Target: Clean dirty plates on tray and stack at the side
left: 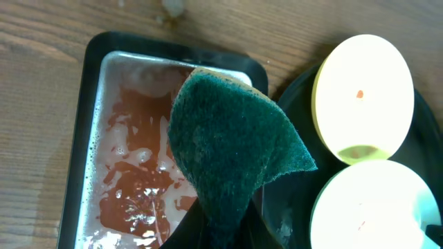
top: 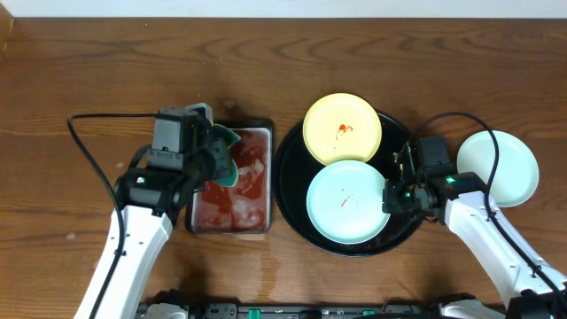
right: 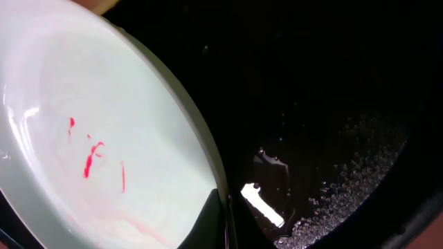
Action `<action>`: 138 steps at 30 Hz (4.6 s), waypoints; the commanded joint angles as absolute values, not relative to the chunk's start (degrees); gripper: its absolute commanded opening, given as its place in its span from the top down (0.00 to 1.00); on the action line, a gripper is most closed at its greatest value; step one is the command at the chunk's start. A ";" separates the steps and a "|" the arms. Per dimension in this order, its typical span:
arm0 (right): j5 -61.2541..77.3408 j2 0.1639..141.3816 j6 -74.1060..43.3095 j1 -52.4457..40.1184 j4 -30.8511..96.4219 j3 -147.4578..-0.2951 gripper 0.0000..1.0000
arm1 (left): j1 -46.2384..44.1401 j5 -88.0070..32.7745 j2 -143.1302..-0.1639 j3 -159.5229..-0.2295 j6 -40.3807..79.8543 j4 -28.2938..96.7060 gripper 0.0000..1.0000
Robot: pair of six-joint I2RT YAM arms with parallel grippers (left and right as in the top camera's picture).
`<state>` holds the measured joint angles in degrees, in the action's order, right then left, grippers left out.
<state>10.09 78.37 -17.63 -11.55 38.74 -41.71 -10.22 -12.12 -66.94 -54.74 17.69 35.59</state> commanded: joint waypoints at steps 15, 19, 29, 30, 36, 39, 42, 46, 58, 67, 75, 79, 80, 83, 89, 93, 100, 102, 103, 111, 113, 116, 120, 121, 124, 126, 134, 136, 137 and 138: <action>9.21 77.95 -18.00 -12.43 38.57 -41.34 0.99 | -6.42 -15.46 -60.93 -54.22 18.04 34.89 0.93; 9.23 77.95 -18.00 -12.43 38.59 -41.34 0.99 | -5.93 -19.66 -59.92 -54.22 18.06 33.93 0.93; 9.23 77.95 -18.00 -12.43 38.63 -41.34 0.99 | -5.50 -23.68 -59.79 -54.22 19.22 32.45 0.93; 9.23 77.95 -18.00 -12.43 38.63 -41.34 0.99 | -5.26 -24.12 -59.79 -54.22 19.35 32.45 0.93; 9.23 77.95 -18.00 -12.43 38.61 -41.34 0.99 | -2.74 -26.02 -59.81 -54.22 20.49 32.80 0.93; 9.23 77.95 -18.00 -12.43 38.61 -41.34 0.99 | -1.87 -26.63 -59.83 -54.22 20.64 32.95 0.93; 9.23 77.95 -18.00 -12.43 38.61 -41.34 0.99 | -1.67 -26.63 -59.83 -54.22 20.64 32.95 0.93; 9.23 77.95 -18.00 -12.43 38.61 -41.34 0.99 | -1.67 -26.63 -59.86 -54.22 20.67 32.95 0.93; 9.23 77.95 -18.00 -12.43 38.59 -41.34 0.99 | -1.67 -27.92 -59.86 -54.22 20.62 32.97 0.92; 9.23 77.95 -17.98 -12.43 38.59 -41.34 0.99 | -1.67 -27.88 -59.86 -54.22 20.62 34.11 0.93; 9.23 77.95 -17.98 -12.43 38.61 -41.34 0.99 | -1.67 -27.86 -59.92 -54.22 20.67 34.76 0.93; 9.23 77.95 -17.98 -12.43 38.61 -41.34 0.99 | -1.67 -27.86 -60.10 -54.22 20.88 34.92 0.92; 9.23 77.95 -17.98 -12.43 38.59 -41.34 0.99 | -1.67 -27.88 -60.14 -54.22 20.97 34.94 0.93; 9.23 77.95 -17.98 -12.43 38.61 -41.34 0.99 | -1.67 -27.88 -60.25 -54.22 21.30 34.94 0.92; 9.23 77.95 -17.98 -12.43 38.59 -41.34 0.99 | -1.67 -27.88 -60.25 -54.22 21.30 34.94 0.93; 9.23 77.95 -17.98 -12.43 38.61 -41.34 0.99 | -1.67 -27.88 -60.23 -54.22 21.30 34.96 0.92; 9.23 77.95 -17.98 -12.43 38.59 -41.34 0.99 | -1.67 -27.86 -60.25 -54.22 21.28 35.14 0.93; 9.23 77.95 -17.98 -12.43 38.59 -41.34 0.99 | -1.67 -27.86 -60.25 -54.22 21.28 35.11 0.93; 9.23 77.95 -17.98 -12.43 38.61 -41.34 0.99 | -1.67 -27.88 -60.25 -54.22 21.28 35.14 0.93; 9.23 77.95 -17.98 -12.43 38.57 -41.34 0.99 | -1.67 -27.86 -60.25 -54.22 21.28 35.14 0.92; 9.23 77.95 -17.98 -12.43 38.57 -41.34 0.99 | -1.67 -27.86 -60.25 -54.22 21.28 35.14 0.93; 9.23 77.95 -17.98 -12.43 38.59 -41.34 0.99 | -1.67 -27.86 -60.25 -54.22 21.28 35.14 0.93; 9.23 77.95 -17.98 -12.43 38.54 -41.34 0.99 | -1.67 -27.83 -60.42 -54.22 21.28 35.14 0.93; 9.21 77.95 -18.00 -12.43 38.57 -41.34 0.99 | -1.67 -27.83 -60.69 -54.22 21.26 35.14 0.93; 9.23 77.95 -17.98 -12.43 38.54 -41.34 0.99 | -1.67 -27.83 -62.26 -54.22 21.26 35.14 0.93; 9.23 77.95 -18.00 -12.43 38.52 -41.34 0.99 | -1.67 -27.83 -64.45 -54.22 21.26 35.11 0.93; 9.23 77.95 -17.98 -12.43 38.57 -41.34 0.99 | -1.69 -27.81 -79.07 -54.22 21.34 36.03 0.93; 9.23 77.95 -17.98 -12.43 38.59 -41.34 0.99 | -1.67 -27.81 -83.40 -54.22 22.96 36.97 0.92; 9.23 77.95 -17.98 -12.43 38.59 -41.34 0.99 | -1.67 -27.81 -85.45 -54.22 24.38 37.39 0.93; 9.23 77.95 -17.98 -12.43 38.59 -41.34 0.99 | -1.67 -27.81 -87.39 -54.22 25.82 37.80 0.93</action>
